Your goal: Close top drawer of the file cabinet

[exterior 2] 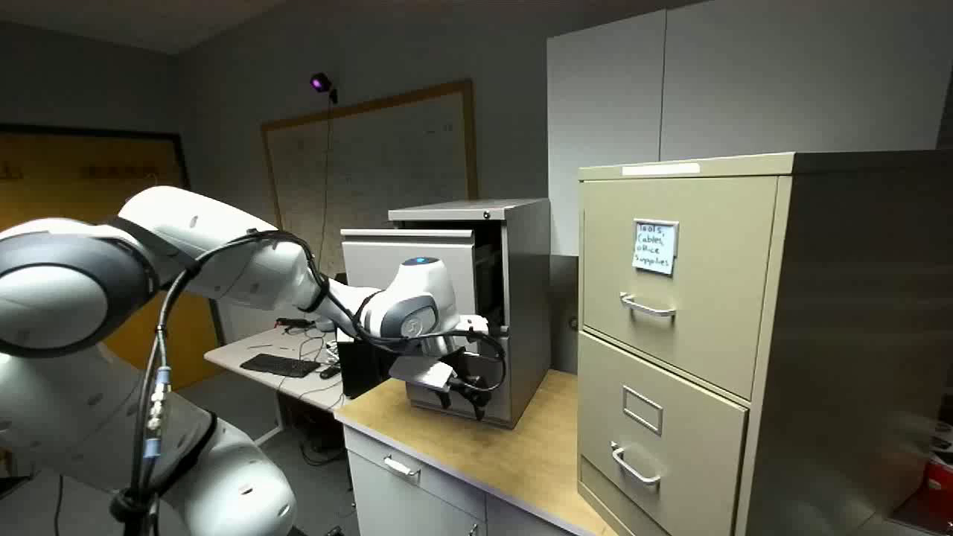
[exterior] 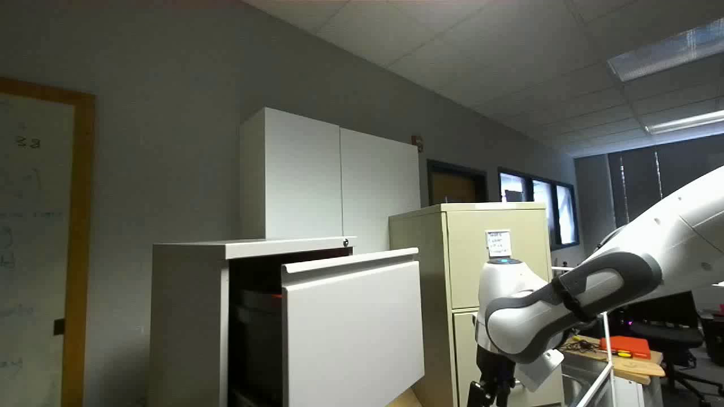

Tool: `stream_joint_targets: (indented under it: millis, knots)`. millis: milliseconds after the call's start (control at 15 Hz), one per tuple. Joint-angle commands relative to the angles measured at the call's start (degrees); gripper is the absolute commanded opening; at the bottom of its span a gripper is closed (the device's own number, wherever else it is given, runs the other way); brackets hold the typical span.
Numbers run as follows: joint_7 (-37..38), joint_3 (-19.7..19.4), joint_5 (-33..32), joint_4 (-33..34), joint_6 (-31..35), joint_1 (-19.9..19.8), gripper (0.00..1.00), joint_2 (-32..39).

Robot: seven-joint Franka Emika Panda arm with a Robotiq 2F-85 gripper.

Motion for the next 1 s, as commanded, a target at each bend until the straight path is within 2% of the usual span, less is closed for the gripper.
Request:
stream_joint_targets:
  millis: [0, 600, 933]
  knots:
    - [-0.17, 0.34, 0.27, 0.08, -0.15, -0.29, 1.0, 0.0]
    - [-0.12, 0.45, 0.23, 0.17, 0.1, -0.25, 1.0, -0.19]
    - [2.42, 2.93, -0.13, 1.28, 1.5, -0.08, 1.0, -3.47]
